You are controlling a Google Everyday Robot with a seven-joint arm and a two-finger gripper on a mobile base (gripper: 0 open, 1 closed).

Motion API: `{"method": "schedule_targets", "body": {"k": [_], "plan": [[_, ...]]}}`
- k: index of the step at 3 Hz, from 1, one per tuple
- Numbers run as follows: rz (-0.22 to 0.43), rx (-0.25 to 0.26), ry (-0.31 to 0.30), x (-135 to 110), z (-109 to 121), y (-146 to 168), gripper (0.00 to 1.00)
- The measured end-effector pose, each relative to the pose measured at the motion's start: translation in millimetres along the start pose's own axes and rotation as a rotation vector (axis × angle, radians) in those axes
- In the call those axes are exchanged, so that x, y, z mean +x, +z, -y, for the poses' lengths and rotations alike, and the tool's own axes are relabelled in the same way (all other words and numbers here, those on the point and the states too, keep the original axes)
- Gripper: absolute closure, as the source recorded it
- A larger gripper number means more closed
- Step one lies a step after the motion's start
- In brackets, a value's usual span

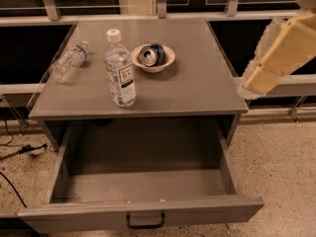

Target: Place blue plastic bottle into top drawer

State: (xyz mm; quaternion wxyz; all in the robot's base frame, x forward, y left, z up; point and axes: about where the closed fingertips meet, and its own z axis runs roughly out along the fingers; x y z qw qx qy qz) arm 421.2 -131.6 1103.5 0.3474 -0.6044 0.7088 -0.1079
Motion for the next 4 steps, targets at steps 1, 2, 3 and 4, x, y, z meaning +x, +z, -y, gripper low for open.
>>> {"method": "schedule_targets", "body": {"k": [1, 2, 3, 4], "plan": [[0.000, 0.000, 0.000, 0.0, 0.0, 0.0, 0.00], [0.000, 0.000, 0.000, -0.1, 0.0, -0.1, 0.00], [0.037, -0.005, 0.006, -6.7, -2.6, 5.2, 0.00], [0.076, -0.023, 0.057, -2.3, -6.6, 30.9, 0.00]]}}
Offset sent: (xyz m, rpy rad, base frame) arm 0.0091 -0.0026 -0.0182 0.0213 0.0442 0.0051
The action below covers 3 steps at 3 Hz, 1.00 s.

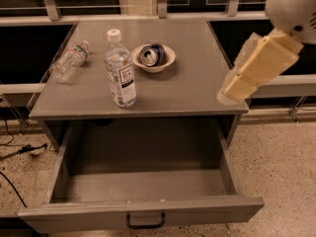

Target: Place blue plastic bottle into top drawer

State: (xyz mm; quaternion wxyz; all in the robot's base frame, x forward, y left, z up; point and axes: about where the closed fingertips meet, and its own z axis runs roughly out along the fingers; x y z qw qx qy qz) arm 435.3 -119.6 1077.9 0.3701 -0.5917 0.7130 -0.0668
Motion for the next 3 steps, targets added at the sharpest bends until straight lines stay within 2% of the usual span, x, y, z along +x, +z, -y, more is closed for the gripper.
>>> {"method": "schedule_targets", "body": {"k": [1, 3], "plan": [[0.044, -0.032, 0.071, 8.2, -1.8, 46.3, 0.00], [0.125, -0.079, 0.149, -0.5, -3.8, 101.0, 0.00]]}}
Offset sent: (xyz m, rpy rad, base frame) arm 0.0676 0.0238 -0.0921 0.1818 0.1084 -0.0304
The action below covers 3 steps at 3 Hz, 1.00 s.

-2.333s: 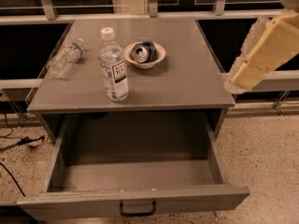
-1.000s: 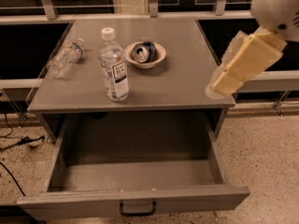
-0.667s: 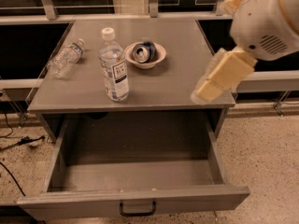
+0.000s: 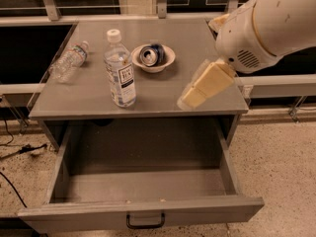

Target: Place blue plastic bottle into top drawer

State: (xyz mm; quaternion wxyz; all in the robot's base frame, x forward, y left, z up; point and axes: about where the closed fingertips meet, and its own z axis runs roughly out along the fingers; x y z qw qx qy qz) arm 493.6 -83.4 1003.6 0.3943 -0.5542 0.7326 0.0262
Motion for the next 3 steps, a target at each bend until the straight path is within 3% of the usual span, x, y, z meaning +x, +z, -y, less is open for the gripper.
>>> {"method": "schedule_targets", "body": {"k": [2, 3], "plan": [[0.149, -0.057, 0.005, -34.6, -8.4, 41.1, 0.00], [0.155, -0.056, 0.004, -36.4, -8.4, 40.7, 0.00]]}}
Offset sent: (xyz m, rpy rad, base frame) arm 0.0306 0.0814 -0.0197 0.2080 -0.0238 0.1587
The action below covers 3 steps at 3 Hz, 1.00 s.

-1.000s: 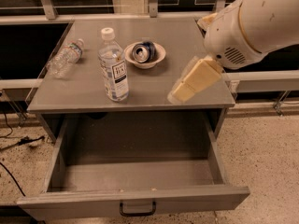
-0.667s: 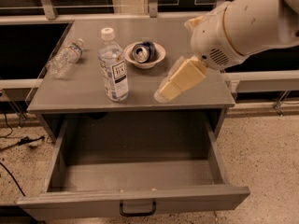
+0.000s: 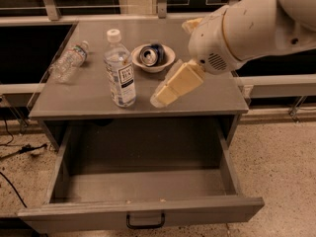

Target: Place blue plastic bottle into top drawer

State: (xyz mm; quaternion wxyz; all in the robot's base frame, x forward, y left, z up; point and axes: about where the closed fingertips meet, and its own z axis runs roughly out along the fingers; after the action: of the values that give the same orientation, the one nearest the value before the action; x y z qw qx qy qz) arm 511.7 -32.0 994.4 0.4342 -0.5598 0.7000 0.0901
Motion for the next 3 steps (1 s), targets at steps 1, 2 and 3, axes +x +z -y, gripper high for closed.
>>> {"method": "schedule_targets", "body": {"k": [1, 2, 3], "plan": [[-0.017, 0.015, 0.020, 11.9, 2.0, -2.9, 0.00], [-0.019, 0.016, 0.021, 13.0, 2.2, -3.1, 0.00], [0.022, 0.018, 0.019, 13.6, 15.1, 21.7, 0.00]]}}
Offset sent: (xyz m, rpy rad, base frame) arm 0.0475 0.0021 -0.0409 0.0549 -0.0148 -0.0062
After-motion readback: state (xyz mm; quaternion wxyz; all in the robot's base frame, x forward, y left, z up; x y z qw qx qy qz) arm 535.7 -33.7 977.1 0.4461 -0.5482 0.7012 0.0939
